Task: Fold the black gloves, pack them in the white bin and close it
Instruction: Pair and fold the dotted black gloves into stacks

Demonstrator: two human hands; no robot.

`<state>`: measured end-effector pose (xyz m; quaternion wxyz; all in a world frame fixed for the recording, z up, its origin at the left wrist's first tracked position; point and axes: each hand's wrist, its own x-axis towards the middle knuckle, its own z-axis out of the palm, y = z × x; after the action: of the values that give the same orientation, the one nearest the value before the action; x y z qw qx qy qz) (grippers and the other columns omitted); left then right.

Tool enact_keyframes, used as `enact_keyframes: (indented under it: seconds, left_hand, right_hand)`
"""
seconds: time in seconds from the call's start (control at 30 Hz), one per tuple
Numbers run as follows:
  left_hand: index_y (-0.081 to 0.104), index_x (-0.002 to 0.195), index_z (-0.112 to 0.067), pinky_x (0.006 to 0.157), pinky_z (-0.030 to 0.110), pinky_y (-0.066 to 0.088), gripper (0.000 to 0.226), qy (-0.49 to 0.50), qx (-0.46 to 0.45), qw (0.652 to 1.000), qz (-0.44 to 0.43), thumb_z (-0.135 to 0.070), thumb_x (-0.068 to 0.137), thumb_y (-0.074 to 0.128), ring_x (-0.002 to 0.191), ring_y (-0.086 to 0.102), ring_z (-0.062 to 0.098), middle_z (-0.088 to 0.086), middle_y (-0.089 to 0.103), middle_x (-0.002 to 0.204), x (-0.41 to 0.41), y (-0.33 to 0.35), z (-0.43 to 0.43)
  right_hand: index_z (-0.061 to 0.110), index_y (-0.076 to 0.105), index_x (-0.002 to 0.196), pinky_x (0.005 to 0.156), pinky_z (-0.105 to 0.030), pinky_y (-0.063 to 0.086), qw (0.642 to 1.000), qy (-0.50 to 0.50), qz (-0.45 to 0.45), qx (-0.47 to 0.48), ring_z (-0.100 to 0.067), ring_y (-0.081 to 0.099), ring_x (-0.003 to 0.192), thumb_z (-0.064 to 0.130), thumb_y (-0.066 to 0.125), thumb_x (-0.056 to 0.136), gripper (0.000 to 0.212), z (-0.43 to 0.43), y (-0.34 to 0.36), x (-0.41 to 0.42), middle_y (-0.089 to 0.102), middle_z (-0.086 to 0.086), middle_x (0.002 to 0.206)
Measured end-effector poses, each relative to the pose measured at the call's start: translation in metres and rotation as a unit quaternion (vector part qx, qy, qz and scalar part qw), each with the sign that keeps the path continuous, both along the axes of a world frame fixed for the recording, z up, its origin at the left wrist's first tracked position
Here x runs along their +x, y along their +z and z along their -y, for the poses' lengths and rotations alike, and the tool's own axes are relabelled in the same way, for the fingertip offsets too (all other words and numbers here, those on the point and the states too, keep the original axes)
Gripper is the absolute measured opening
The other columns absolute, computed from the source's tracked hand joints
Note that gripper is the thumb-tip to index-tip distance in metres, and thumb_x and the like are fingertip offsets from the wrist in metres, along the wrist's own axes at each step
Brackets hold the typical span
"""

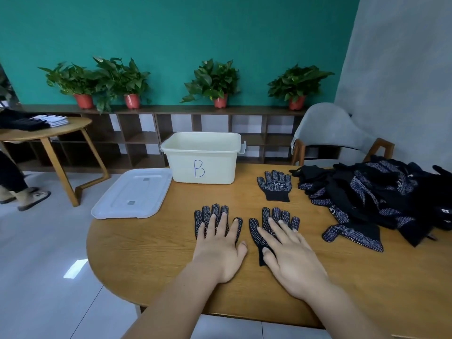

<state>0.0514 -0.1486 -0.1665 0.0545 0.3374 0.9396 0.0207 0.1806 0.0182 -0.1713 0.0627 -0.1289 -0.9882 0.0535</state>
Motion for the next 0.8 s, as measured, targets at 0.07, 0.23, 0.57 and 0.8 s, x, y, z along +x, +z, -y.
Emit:
enact_keyframes:
  seconds: [0.07, 0.23, 0.57, 0.8]
  left_hand:
    - [-0.011, 0.167, -0.037, 0.129, 0.056, -0.010, 0.070, -0.015, 0.004, 1.000, -0.007, -0.063, 0.106, 0.009, 0.158, -0.028, 0.029, 0.000, -0.026, 0.173, 0.009, -0.001, -0.004]
    - [0.003, 0.169, -0.036, 0.131, 0.053, -0.006, 0.066, -0.015, 0.089, 0.995, -0.049, -0.057, 0.106, 0.009, 0.161, -0.020, 0.026, -0.001, -0.011, 0.177, 0.020, -0.008, -0.001]
    - [0.071, 0.129, -0.023, 0.105, 0.040, 0.044, 0.051, -0.032, 0.243, 0.960, -0.134, -0.044, 0.105, 0.031, 0.124, 0.050, 0.019, -0.005, 0.059, 0.132, 0.028, -0.017, 0.006]
    - [0.071, 0.113, -0.029, 0.088, 0.038, 0.039, 0.033, 0.068, 0.299, 0.938, -0.161, -0.034, 0.092, 0.046, 0.107, 0.049, 0.018, -0.008, 0.056, 0.111, 0.023, -0.012, 0.012]
  right_hand:
    - [0.047, -0.001, 0.164, 0.130, -0.039, -0.007, 1.000, 0.010, 0.029, -0.001, -0.012, -0.020, 0.158, 0.069, -0.002, 0.098, 0.070, -0.001, 0.001, -0.002, -0.015, 0.011, 0.173]
    - [0.047, -0.002, 0.164, 0.131, -0.041, -0.006, 1.000, -0.009, 0.028, -0.003, -0.013, -0.021, 0.158, 0.068, -0.001, 0.099, 0.069, 0.002, 0.000, -0.001, -0.014, 0.009, 0.174]
    - [0.044, 0.050, 0.149, 0.125, -0.033, 0.027, 0.995, 0.011, -0.091, -0.042, -0.003, 0.020, 0.155, 0.067, 0.013, 0.101, 0.065, 0.007, -0.002, 0.008, 0.035, 0.025, 0.162]
    - [0.033, 0.068, 0.102, 0.084, -0.028, 0.050, 0.979, -0.002, -0.204, 0.005, -0.009, 0.051, 0.104, 0.040, 0.052, 0.102, 0.017, 0.005, -0.006, 0.011, 0.054, 0.020, 0.106]
